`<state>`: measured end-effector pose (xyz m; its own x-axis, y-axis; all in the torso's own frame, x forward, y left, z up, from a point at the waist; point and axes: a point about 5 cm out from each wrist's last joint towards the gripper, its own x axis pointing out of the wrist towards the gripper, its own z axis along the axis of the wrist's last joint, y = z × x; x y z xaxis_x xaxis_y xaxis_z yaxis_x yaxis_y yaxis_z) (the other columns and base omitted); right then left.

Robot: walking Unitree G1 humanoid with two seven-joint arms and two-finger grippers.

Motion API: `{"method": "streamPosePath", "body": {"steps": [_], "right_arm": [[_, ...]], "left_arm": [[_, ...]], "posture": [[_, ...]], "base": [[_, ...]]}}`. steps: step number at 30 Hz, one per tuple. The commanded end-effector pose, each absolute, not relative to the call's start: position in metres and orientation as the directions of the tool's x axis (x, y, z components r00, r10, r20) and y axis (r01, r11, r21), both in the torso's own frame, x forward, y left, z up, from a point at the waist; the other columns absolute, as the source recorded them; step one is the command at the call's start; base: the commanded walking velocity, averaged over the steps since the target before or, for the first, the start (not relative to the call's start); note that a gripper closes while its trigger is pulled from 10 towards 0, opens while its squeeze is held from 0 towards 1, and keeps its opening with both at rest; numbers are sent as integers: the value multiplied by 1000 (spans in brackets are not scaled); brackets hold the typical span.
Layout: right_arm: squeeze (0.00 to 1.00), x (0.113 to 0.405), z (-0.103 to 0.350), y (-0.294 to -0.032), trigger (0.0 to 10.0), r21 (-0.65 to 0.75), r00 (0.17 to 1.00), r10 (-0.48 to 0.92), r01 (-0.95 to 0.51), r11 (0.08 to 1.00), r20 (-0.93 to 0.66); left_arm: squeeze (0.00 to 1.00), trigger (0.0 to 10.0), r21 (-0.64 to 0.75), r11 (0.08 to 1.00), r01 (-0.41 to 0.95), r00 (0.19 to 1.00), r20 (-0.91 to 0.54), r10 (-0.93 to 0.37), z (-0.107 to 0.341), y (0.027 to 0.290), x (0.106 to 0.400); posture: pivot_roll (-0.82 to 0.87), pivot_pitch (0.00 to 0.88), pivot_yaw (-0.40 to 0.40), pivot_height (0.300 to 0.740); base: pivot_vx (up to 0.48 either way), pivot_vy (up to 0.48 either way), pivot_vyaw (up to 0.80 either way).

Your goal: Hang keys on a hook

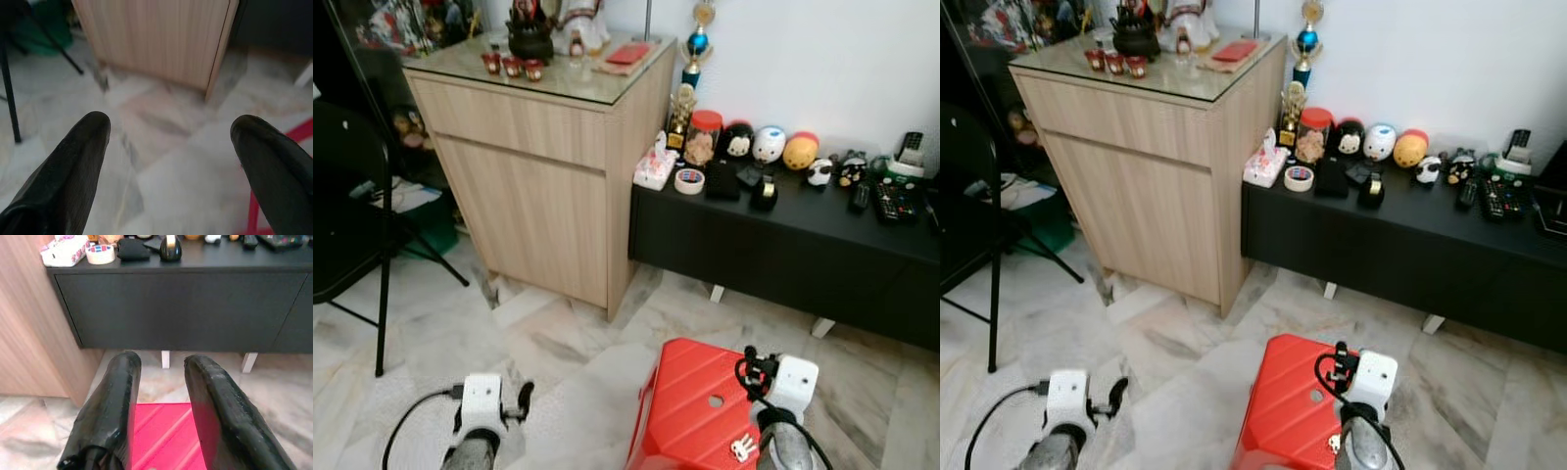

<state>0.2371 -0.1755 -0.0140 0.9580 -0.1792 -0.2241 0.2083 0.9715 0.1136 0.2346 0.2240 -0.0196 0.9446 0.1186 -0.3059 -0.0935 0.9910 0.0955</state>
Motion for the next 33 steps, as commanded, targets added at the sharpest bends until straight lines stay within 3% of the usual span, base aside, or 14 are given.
{"method": "streamPosePath", "body": {"steps": [1,12,24,33], "right_arm": [[0,231,-16,-174,10000,91,961,-164,188,978,-222],[0,227,-21,-175,10000,72,936,-202,232,970,-288],[0,234,-19,-174,10000,71,934,-198,228,971,-299],[0,238,-18,-172,10000,71,937,-193,222,972,-292]], "left_arm": [[0,10000,74,993,-96,954,-278,112,-18,222,234],[0,10000,79,992,-100,945,-304,120,-22,221,230],[0,10000,90,990,-112,939,-318,135,-22,222,231],[0,10000,91,989,-119,940,-311,142,-20,224,235]], "posture": [[63,0,-64,740],[64,0,-64,740],[75,19,-69,670],[84,34,-70,670]], "base": [[0,0,0],[0,0,0],[0,0,0],[0,0,0]]}}
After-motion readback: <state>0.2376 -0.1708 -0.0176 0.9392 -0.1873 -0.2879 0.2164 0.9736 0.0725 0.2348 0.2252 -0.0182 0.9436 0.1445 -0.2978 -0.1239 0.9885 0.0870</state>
